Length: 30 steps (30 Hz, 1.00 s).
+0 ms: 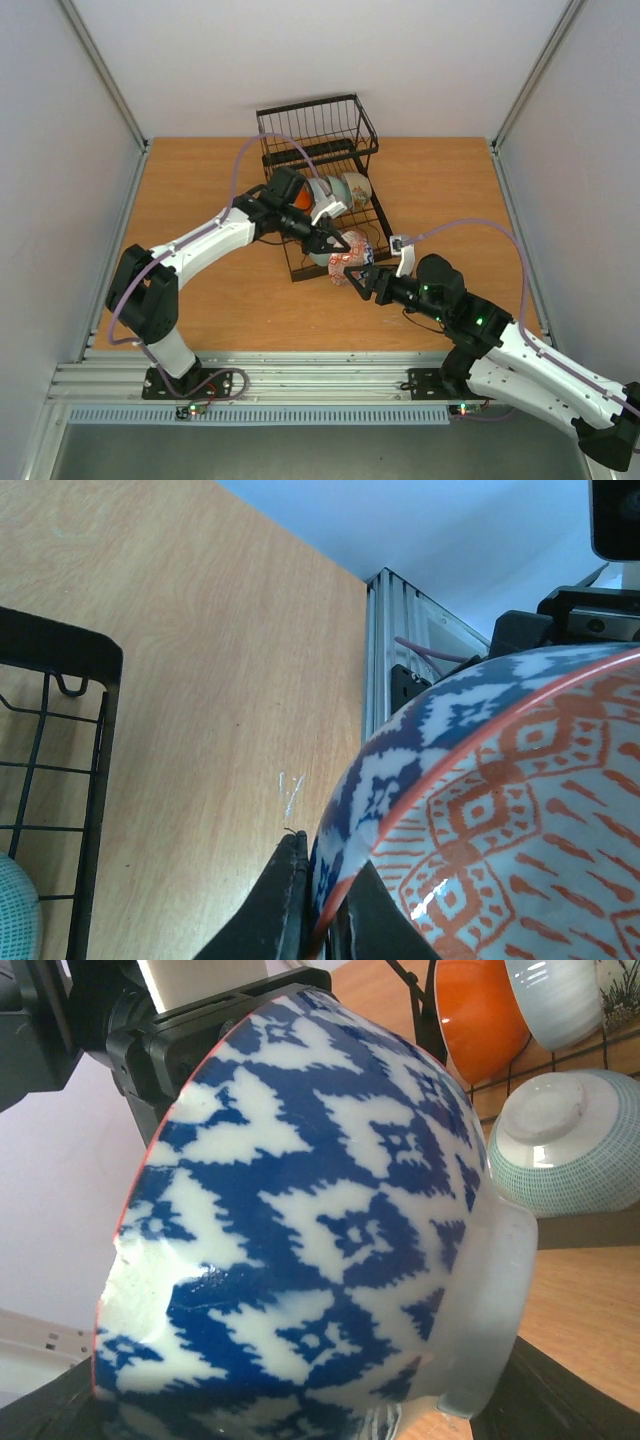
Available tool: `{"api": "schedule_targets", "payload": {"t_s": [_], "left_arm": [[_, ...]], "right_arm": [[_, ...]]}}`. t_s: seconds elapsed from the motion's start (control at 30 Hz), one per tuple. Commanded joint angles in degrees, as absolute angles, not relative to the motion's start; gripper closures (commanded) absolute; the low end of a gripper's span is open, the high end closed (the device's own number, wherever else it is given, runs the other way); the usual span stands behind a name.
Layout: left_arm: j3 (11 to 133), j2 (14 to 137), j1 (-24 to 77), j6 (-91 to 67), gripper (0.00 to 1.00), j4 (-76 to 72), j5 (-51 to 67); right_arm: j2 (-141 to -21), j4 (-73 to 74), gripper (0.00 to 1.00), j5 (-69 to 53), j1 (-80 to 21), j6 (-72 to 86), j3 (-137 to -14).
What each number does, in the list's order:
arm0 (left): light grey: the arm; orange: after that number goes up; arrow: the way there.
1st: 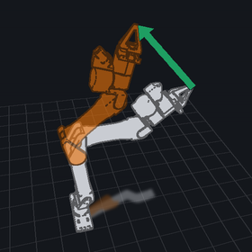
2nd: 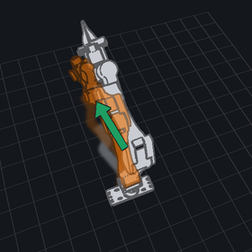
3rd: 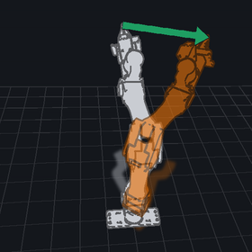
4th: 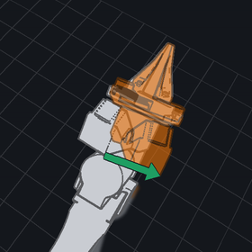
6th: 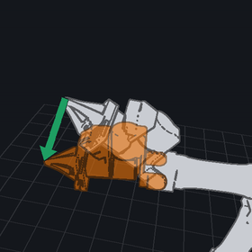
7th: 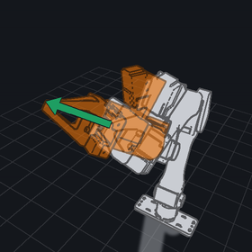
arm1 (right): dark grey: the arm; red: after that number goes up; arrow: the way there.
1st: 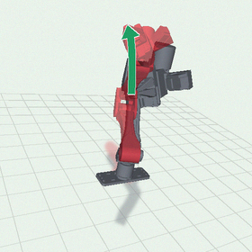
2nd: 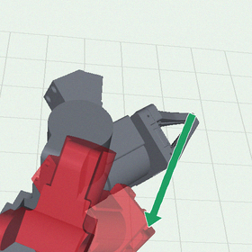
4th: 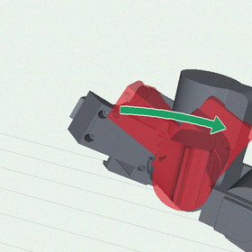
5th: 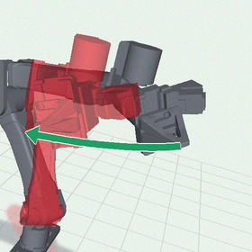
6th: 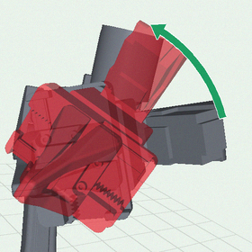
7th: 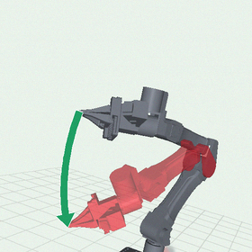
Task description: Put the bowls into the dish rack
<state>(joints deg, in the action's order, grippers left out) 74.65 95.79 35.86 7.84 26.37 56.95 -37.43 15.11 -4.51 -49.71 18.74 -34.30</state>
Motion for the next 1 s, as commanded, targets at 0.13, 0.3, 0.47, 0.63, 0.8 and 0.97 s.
{"api": "schedule_targets", "payload": {"t_s": [0.13, 0.3, 0.47, 0.63, 0.8, 0.97], "left_arm": [[74.46, 93.46, 36.12, 6.12, 1.00, 21.62, 60.27], [74.45, 93.46, 36.12, 5.98, 1.00, 21.62, 58.94], [74.62, 93.43, 36.06, 5.48, 1.00, 21.41, 53.02], [75.27, 92.70, 36.10, 4.91, 0.71, 21.75, 41.08], [75.28, 90.05, 35.70, 5.22, 0.48, 21.70, 27.38], [76.15, 86.83, 34.63, 7.72, 0.42, 22.72, 13.14]], "right_arm": [[-36.85, 12.81, 0.73, -6.57, -50.10, 16.92, -34.87], [-36.88, 16.74, 0.99, -4.18, -50.10, 14.82, -37.28], [-39.26, 26.05, 0.99, 0.83, -50.10, 10.84, -42.60], [-45.13, 35.17, 0.99, 9.72, -50.10, 5.76, -49.58], [-52.35, 39.57, 0.99, 16.20, -50.03, 1.48, -54.63], [-65.39, 41.52, 0.99, 20.40, -49.68, -4.38, -61.04]]}}
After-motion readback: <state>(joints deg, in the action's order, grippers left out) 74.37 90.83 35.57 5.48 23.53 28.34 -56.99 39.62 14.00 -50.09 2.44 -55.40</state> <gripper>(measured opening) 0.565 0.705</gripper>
